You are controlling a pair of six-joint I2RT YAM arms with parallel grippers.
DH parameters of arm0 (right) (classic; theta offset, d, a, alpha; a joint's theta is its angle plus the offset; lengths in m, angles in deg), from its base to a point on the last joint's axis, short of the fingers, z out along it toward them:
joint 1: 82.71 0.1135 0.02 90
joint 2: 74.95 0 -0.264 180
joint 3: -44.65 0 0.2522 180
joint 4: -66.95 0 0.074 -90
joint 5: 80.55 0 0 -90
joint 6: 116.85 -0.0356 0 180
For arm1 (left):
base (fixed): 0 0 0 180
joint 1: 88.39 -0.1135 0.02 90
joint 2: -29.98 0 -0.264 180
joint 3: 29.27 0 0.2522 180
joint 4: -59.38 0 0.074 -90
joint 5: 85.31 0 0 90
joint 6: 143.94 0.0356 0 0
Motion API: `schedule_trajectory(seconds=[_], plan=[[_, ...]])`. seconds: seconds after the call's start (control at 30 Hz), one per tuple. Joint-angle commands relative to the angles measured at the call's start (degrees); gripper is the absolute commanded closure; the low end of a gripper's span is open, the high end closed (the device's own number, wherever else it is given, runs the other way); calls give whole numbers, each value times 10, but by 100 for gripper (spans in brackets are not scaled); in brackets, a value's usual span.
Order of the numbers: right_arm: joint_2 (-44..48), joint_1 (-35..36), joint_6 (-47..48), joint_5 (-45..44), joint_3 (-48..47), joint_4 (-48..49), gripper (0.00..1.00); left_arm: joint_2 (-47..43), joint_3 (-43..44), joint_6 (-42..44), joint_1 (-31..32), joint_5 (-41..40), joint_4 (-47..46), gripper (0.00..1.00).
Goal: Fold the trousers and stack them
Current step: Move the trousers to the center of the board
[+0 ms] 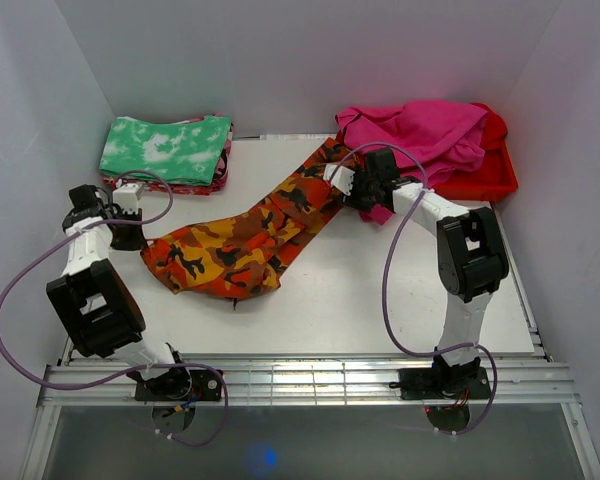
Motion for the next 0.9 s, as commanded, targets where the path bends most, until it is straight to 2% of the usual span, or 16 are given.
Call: schedule_trajectory(seconds=[0.0, 0.07, 0.37, 0.6, 0.7, 0.73, 0.77, 0.83, 0.87], plan=[[56, -4, 104, 60, 53, 52, 40, 1, 28, 5, -6, 9, 8, 100], [51, 1, 115, 80, 52, 43, 37, 5, 29, 5, -6, 13, 9, 100], [-50, 27, 122, 75, 1, 70, 40, 27, 48, 6, -7, 22, 22, 100], [-100, 38, 128, 92, -29, -4, 42, 34, 63, 7, -13, 26, 31, 100], [-134, 42, 112, 101, -79, -108, 50, 39, 70, 5, -15, 29, 34, 100], [-146, 48, 107, 104, -98, -145, 60, 40, 73, 3, -16, 30, 34, 100], [-164, 51, 105, 105, -131, -221, 65, 41, 76, 3, -16, 30, 35, 100], [-173, 63, 105, 105, -146, -282, 79, 42, 82, 3, -18, 32, 37, 100], [-168, 66, 109, 108, -139, -325, 82, 43, 84, 3, -21, 33, 37, 100]])
